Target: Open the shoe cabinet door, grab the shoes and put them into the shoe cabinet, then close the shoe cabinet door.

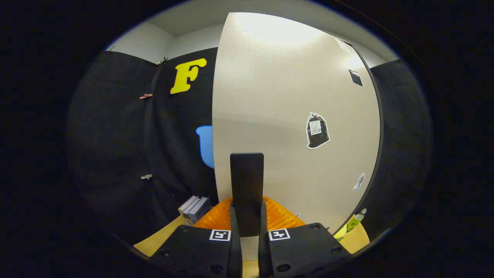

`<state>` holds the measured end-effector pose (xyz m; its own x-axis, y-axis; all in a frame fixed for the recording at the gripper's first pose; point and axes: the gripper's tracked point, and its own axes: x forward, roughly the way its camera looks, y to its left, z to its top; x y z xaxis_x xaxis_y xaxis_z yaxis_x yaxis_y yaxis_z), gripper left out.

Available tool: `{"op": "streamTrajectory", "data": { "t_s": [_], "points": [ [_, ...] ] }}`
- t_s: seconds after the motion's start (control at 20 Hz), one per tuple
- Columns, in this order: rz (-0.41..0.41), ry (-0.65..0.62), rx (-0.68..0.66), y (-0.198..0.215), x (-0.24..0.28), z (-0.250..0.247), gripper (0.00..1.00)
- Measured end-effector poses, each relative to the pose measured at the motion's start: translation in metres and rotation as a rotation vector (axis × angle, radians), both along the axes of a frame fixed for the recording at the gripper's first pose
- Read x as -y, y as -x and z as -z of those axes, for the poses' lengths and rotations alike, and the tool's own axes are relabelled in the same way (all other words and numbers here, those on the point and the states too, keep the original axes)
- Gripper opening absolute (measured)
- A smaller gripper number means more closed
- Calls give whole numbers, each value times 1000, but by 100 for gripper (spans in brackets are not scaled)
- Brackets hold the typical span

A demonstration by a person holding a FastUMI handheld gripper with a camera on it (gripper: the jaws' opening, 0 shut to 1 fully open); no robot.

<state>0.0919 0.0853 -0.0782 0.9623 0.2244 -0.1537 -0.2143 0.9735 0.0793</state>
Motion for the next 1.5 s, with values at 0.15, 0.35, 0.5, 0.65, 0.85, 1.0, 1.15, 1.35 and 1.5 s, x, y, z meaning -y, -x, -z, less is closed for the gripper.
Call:
{"op": "streamTrajectory", "data": {
  "t_s": [0.15,0.35,0.5,0.65,0.85,1.0,1.15,1.35,1.5],
  "points": [
    [-23,1,4,16,8,-1,20],
    [-72,-4,-2,37,22,-3,20],
    [-110,-16,-6,55,36,-4,20],
    [-135,-26,-7,70,51,-5,20],
    [-163,-41,-8,84,71,-5,20],
    [-177,-46,-6,93,85,-5,21],
    [-176,-45,-4,103,101,-6,21],
    [-149,-51,-5,115,125,-6,21],
    [-99,-58,-4,123,146,-6,21]
  ]
}}
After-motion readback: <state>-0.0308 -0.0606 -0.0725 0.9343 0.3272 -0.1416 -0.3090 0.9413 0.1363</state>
